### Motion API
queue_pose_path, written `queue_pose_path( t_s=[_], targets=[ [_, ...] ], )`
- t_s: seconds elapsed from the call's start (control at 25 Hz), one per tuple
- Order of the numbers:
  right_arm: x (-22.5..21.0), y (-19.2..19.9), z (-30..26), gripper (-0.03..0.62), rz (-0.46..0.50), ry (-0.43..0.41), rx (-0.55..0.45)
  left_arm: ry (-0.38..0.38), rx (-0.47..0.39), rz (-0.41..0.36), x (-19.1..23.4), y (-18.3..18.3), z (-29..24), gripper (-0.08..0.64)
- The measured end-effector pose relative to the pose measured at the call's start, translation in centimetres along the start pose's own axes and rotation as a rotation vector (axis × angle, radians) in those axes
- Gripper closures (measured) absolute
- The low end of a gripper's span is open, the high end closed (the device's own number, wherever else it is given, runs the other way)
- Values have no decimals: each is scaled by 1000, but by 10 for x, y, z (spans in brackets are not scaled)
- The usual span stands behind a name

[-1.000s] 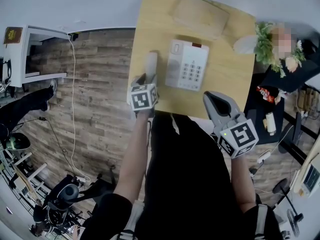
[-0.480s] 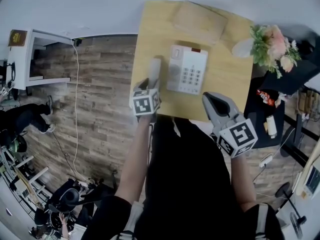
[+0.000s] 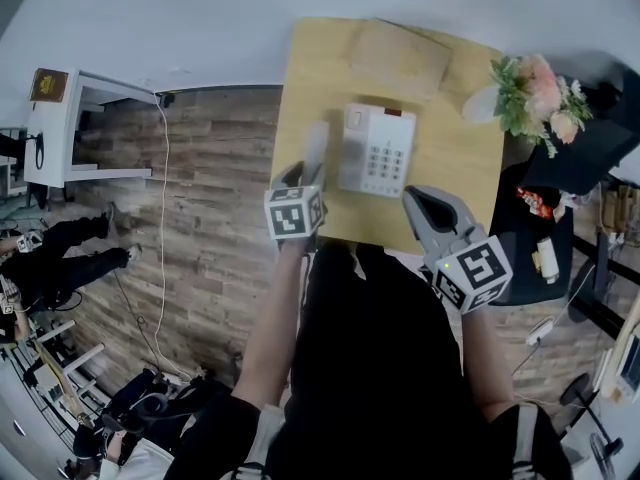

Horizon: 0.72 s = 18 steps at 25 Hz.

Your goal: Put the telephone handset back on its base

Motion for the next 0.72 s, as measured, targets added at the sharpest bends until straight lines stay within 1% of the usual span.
queue_pose_path(
  t_s=[0.4,0.72],
  targets=[
    [2,-17,10,589,7,9,-58,34,-33,-43,-25,-20,9,367],
    [-1,-16,20,589,-5,34,-65,67,-32,-69,-40,-27,5,367]
  ],
)
Point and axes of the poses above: the fingertips, and each gripper's own axes: z backward along the fingers, x to its left, y out of its underside, the point moved 5 cm from there along z, backward along the fingers, and after that the axes turned 11 degrees about y, right-handed, at the moved point
